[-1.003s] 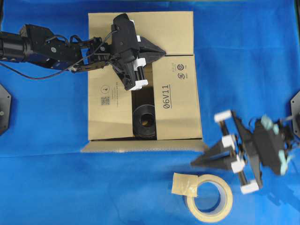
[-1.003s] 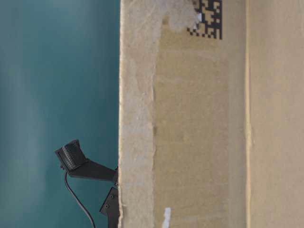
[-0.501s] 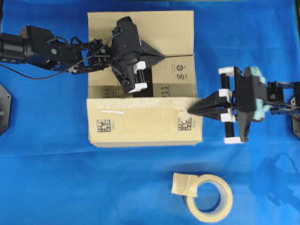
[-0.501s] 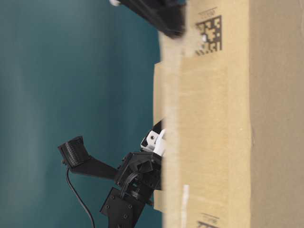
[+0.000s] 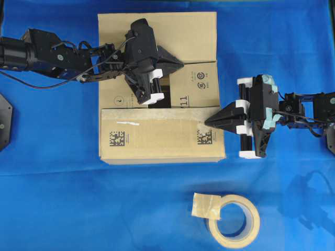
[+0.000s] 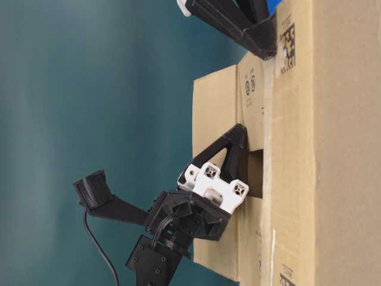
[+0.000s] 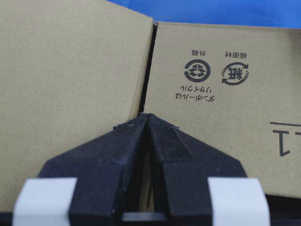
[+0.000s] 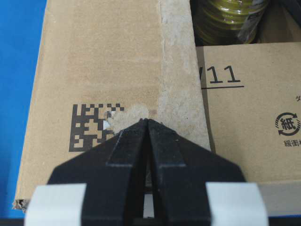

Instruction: Close the cardboard box.

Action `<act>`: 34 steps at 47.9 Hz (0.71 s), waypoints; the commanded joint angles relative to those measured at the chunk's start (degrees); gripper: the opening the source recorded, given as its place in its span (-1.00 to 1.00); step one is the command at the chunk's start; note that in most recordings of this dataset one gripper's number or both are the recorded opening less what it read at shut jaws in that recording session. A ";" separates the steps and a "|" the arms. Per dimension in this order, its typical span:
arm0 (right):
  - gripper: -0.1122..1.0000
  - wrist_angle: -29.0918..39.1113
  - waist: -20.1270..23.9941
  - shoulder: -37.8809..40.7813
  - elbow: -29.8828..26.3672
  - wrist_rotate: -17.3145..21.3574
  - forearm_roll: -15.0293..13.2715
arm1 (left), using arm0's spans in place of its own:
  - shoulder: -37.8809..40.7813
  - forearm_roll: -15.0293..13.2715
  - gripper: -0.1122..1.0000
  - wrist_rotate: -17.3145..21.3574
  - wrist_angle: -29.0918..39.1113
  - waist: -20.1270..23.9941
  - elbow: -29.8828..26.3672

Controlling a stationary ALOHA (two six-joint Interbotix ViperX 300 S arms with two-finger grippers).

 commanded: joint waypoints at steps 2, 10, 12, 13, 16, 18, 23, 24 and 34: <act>-0.79 -0.35 0.00 -0.18 -0.88 -0.09 0.18 | -1.93 0.09 -0.76 0.09 -0.26 -0.26 -1.14; -0.79 -0.79 0.00 -0.18 -0.97 -0.09 0.18 | -5.27 0.09 -0.76 0.09 0.35 -1.23 -1.76; -0.79 -0.88 0.00 -0.18 -0.97 -0.09 0.18 | -6.33 0.09 -0.76 0.18 0.62 -1.67 -1.93; -0.79 -0.88 0.00 -0.18 -1.05 -0.09 0.18 | -6.94 0.09 -0.76 0.18 0.79 -1.76 -2.02; -0.79 -1.05 0.00 -0.18 -1.05 -0.18 0.18 | -8.70 0.09 -0.76 0.18 1.67 -2.20 -2.37; -0.79 -1.05 0.00 -0.09 -1.14 -0.18 0.18 | -9.93 0.09 -0.76 0.09 2.37 -2.37 -2.55; -0.79 -1.23 0.00 -0.18 -1.14 -0.18 0.18 | -13.27 0.09 -0.76 0.00 4.66 -2.37 -3.08; -0.79 -1.32 0.00 -0.18 -1.23 -0.18 0.18 | -13.71 0.09 -0.76 0.18 5.10 -2.29 -3.16; -0.79 -1.49 0.00 -0.09 -1.23 -0.26 0.09 | -17.58 0.09 -0.76 3.16 11.60 2.29 -5.45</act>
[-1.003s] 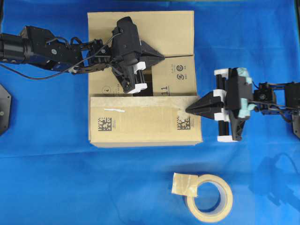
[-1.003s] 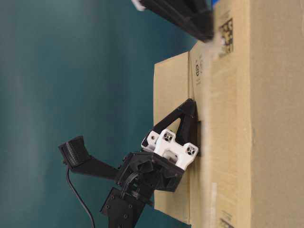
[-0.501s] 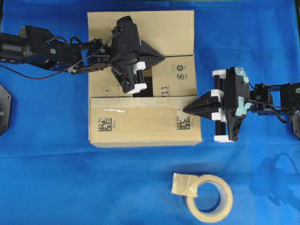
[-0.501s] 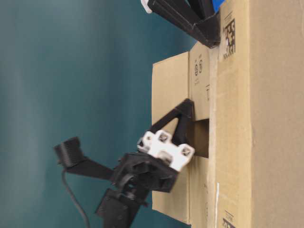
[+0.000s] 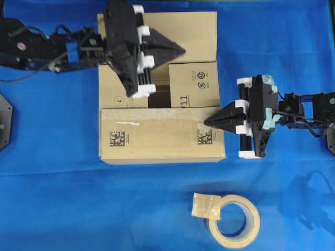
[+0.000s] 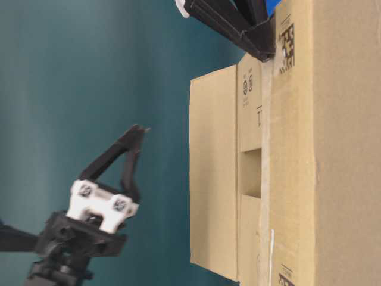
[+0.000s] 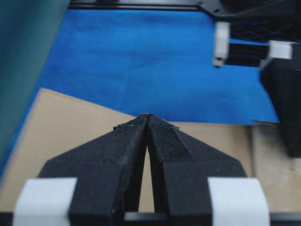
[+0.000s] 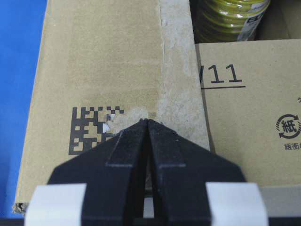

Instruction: Close the cardboard box.

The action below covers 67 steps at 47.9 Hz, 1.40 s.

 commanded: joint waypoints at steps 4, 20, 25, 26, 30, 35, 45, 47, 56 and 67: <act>-0.79 -0.70 0.00 -0.26 -1.05 -0.09 0.09 | -2.72 0.09 -0.76 2.46 5.19 5.71 -3.96; -0.79 -1.14 0.00 -0.18 -1.05 -0.44 0.09 | 3.96 0.09 -0.76 2.72 16.79 16.61 -11.43; -0.79 -1.32 0.00 -0.18 -1.05 -0.44 0.09 | 7.21 0.09 -0.76 2.81 21.01 17.58 -13.54; -0.79 -1.32 0.00 -0.18 -0.97 -0.44 0.09 | 7.82 0.09 -0.76 2.72 21.97 17.67 -13.80; -0.79 -1.41 0.00 -0.26 -1.05 -0.44 0.09 | 10.11 0.18 -0.76 2.81 25.58 17.75 -15.38; -0.79 -1.41 0.00 -0.26 -0.97 -0.44 0.09 | 11.69 0.09 -0.76 2.81 29.53 17.23 -16.79; -0.79 -1.58 -0.09 -0.18 -1.05 -0.53 0.09 | 11.95 0.09 -0.76 2.64 33.13 16.87 -17.49; -0.79 -1.58 -0.09 -0.26 -1.05 -0.53 0.09 | 11.95 0.09 -0.76 2.64 33.84 16.87 -17.58; -0.79 -1.67 -0.18 -0.26 -1.05 -0.53 0.09 | 11.60 0.09 -0.76 2.64 36.30 16.44 -17.58; -0.79 -1.67 -0.18 -0.26 -1.05 -0.53 0.00 | 9.32 0.09 -0.76 2.64 39.20 15.64 -18.90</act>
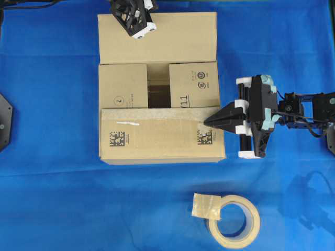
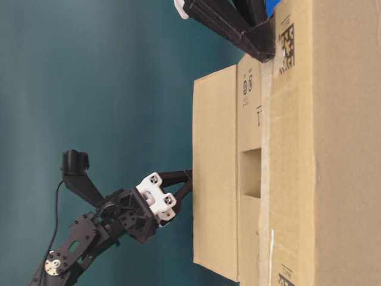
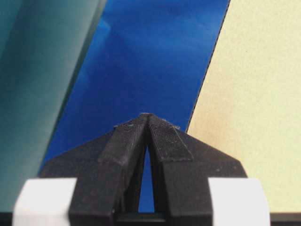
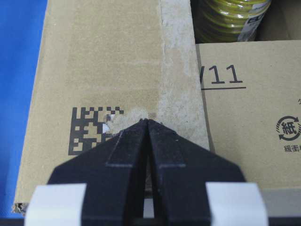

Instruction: Close the cardboard box.

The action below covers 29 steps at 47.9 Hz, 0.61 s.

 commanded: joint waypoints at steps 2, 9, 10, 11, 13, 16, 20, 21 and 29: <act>-0.79 -0.44 -0.18 -0.18 -0.97 -0.09 0.00 | -3.25 -0.18 -0.76 -0.09 1.14 -1.14 -2.20; -0.78 -0.53 -0.26 -0.26 -0.97 -0.18 0.00 | -4.92 -0.18 -0.76 -0.44 3.25 -2.90 -2.55; -0.79 -0.53 -0.26 -0.26 -0.97 -0.18 0.00 | -5.27 -0.18 -0.76 -0.53 3.60 -3.34 -2.46; -0.79 -0.53 -0.26 -0.26 -0.97 -0.18 0.00 | -5.62 -0.18 -0.76 -0.70 3.78 -3.60 -2.37; -0.78 -0.53 -0.26 -0.26 -0.97 -0.18 0.00 | -6.33 -0.18 -0.76 -1.14 4.31 -4.39 -2.11; -0.79 -0.62 -0.26 -0.26 -0.97 -0.18 0.00 | -7.29 -0.18 -0.76 -2.02 4.66 -5.63 -1.67; -0.78 -0.53 -0.26 -0.26 -0.97 -0.26 -0.09 | -8.53 -0.18 -0.76 -3.08 4.75 -7.47 -0.62; -0.79 -0.53 -0.35 -0.26 -0.97 -0.26 -0.09 | -8.61 -0.18 -0.76 -3.16 4.75 -7.82 -0.35; -0.79 -0.53 -0.35 -0.26 -0.88 -0.26 -0.09 | -10.20 -0.18 -0.76 -4.66 4.48 -11.78 2.64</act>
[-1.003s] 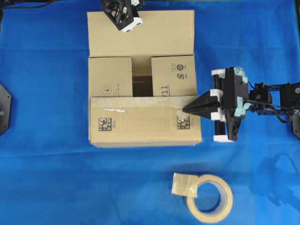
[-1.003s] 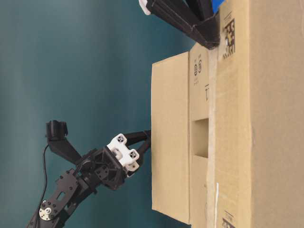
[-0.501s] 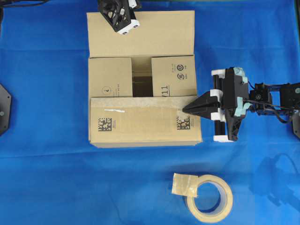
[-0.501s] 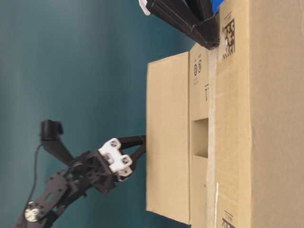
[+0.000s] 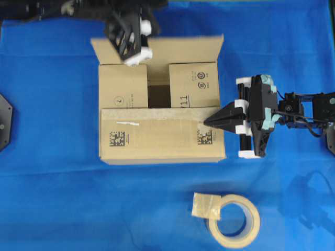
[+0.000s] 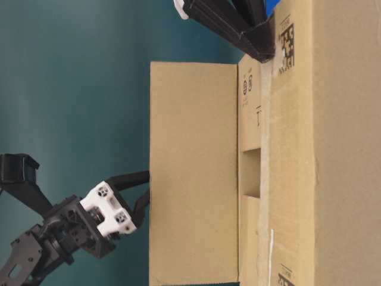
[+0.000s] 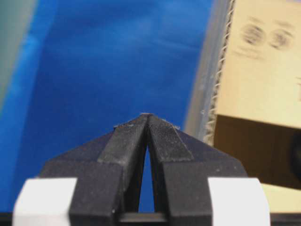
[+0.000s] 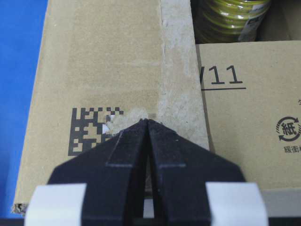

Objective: Close the cardboard box.
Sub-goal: 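Fold the back flap down over the box with the left gripper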

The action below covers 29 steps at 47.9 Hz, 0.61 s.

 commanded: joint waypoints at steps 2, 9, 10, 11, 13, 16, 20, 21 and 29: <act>-0.79 -0.44 -0.18 -0.26 -0.97 -0.09 -0.09 | -2.64 -0.09 -0.76 -1.85 -0.53 -2.81 1.23; -0.79 -0.44 -0.35 -0.26 -0.97 -0.18 -0.09 | -3.78 -0.18 -0.76 -5.54 -1.41 -5.89 3.60; -0.78 -0.44 -0.35 -0.35 -0.97 -0.18 -0.09 | -3.96 -0.09 -0.76 -5.98 -1.67 -6.42 4.04; -0.79 -0.44 -0.35 -0.26 -0.97 -0.18 -0.09 | -4.13 -0.09 -0.76 -6.42 -1.93 -6.86 4.48; -0.79 -0.44 -0.35 -0.35 -0.97 -0.18 -0.09 | -4.39 -0.09 -0.76 -7.29 -2.46 -7.73 5.27; -0.79 -0.44 -0.44 -0.35 -0.97 -0.18 -0.09 | -4.75 -0.09 -0.76 -8.70 -4.04 -9.23 7.03; -0.79 -0.53 -0.44 -0.35 -0.88 -0.18 -0.09 | -4.83 -0.09 -0.76 -10.20 -6.42 -10.90 9.23; -0.78 -0.53 -0.35 -0.44 -0.97 -0.18 -0.09 | -4.83 -0.09 -0.76 -10.63 -7.47 -11.60 10.02; -0.79 -0.97 -0.53 -0.88 -0.70 -0.26 -0.09 | -4.66 -0.09 -0.76 -14.15 -14.15 -13.36 15.38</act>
